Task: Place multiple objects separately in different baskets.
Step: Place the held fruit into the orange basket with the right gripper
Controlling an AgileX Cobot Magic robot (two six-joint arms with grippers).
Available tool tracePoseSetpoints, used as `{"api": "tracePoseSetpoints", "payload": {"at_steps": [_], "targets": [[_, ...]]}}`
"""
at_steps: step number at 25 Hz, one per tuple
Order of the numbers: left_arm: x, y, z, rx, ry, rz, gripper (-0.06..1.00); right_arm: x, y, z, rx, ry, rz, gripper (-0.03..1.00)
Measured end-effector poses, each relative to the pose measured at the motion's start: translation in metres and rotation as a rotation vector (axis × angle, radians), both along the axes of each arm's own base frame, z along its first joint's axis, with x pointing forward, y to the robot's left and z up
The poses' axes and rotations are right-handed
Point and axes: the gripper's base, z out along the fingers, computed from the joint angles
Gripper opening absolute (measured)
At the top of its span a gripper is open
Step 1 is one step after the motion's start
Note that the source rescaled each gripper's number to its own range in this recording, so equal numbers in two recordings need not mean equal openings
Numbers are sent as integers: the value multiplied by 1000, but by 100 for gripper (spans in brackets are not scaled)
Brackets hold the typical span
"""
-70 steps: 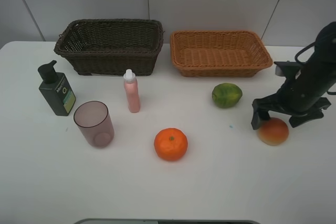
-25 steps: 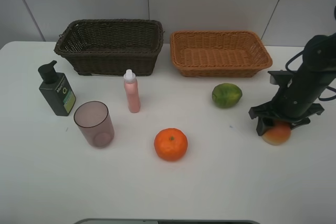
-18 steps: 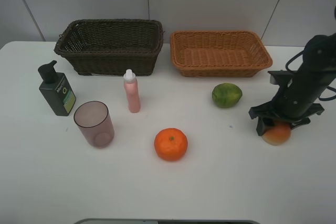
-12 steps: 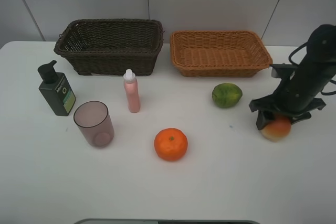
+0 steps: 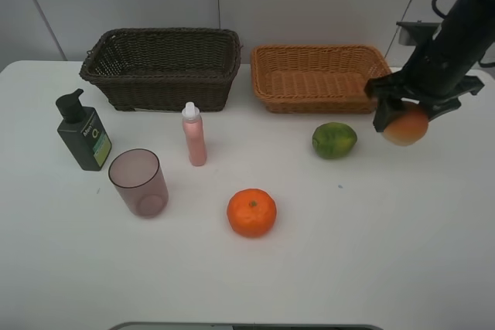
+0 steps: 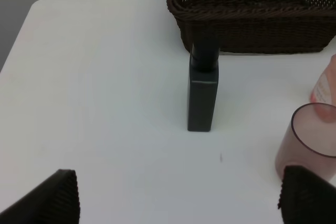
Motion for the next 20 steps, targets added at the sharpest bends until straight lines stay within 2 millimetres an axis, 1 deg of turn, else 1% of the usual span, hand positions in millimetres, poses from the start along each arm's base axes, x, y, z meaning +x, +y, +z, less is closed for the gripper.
{"api": "tracePoseSetpoints", "payload": {"at_steps": [5,8,12,15,20], "targets": [[0,0,0,0,0,0,98,26,11,30,-5,-113,35,1],[0,0,0,0,0,0,98,44,19,37,-20,-156,60,1],[0,0,0,0,0,0,98,69,32,41,-14,-195,79,1],[0,0,0,0,0,0,98,85,42,41,-15,-221,98,1],[0,0,0,0,0,0,98,106,57,30,-32,-246,133,1]]}}
